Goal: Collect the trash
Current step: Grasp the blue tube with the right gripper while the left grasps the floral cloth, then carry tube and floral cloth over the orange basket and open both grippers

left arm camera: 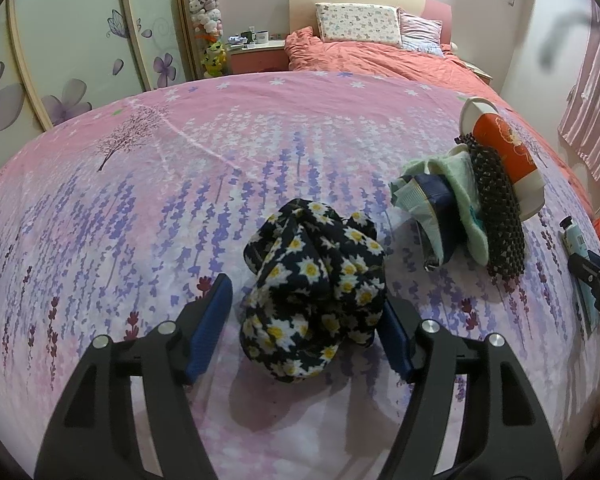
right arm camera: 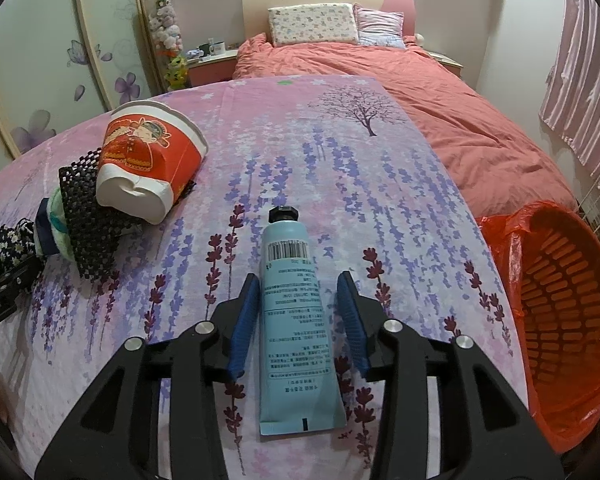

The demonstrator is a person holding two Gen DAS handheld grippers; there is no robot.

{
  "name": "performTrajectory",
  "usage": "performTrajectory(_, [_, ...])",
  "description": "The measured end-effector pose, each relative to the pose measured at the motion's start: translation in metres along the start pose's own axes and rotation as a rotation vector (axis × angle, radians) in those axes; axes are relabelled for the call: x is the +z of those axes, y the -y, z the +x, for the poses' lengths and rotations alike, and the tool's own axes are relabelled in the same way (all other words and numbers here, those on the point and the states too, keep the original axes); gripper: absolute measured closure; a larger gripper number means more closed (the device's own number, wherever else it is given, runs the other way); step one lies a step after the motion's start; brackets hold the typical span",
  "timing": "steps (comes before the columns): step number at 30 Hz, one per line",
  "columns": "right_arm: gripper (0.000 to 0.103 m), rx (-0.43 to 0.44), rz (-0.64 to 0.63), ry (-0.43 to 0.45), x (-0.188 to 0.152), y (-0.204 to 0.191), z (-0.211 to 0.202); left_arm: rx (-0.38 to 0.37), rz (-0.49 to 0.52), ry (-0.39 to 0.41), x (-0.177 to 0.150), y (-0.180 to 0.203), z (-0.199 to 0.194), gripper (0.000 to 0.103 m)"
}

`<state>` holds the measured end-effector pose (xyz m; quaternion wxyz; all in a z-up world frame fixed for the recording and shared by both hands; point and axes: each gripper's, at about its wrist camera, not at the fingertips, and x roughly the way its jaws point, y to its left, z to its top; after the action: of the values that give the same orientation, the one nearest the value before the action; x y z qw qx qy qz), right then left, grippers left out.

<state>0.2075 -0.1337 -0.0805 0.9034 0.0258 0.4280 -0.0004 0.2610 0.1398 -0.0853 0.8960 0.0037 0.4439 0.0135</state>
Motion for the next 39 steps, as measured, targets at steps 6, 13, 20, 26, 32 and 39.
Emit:
performTrajectory(6, [0.061, 0.001, 0.001, 0.0, 0.0, 0.002, 0.0, 0.0, 0.0, 0.0, 0.0, -0.001, 0.0, 0.035])
performTrajectory(13, [0.061, 0.0, -0.001, 0.0, 0.0, 0.002, 0.0, -0.008, -0.003, 0.0, 0.0, 0.0, 0.0, 0.036])
performTrajectory(20, [0.061, -0.013, -0.011, 0.002, 0.001, 0.001, 0.0, -0.069, -0.005, 0.01, -0.001, -0.008, -0.002, 0.035])
performTrajectory(26, [0.074, -0.011, 0.004, 0.004, 0.006, -0.004, 0.003, -0.109, 0.012, 0.02, -0.003, -0.013, -0.004, 0.049])
performTrajectory(32, [0.074, -0.012, -0.034, 0.012, -0.003, -0.011, -0.007, -0.139, 0.093, 0.037, -0.009, -0.003, -0.012, 0.082])
performTrajectory(39, [0.074, -0.001, -0.057, 0.053, -0.017, -0.006, -0.033, -0.153, 0.118, 0.073, -0.02, 0.007, -0.039, 0.084])
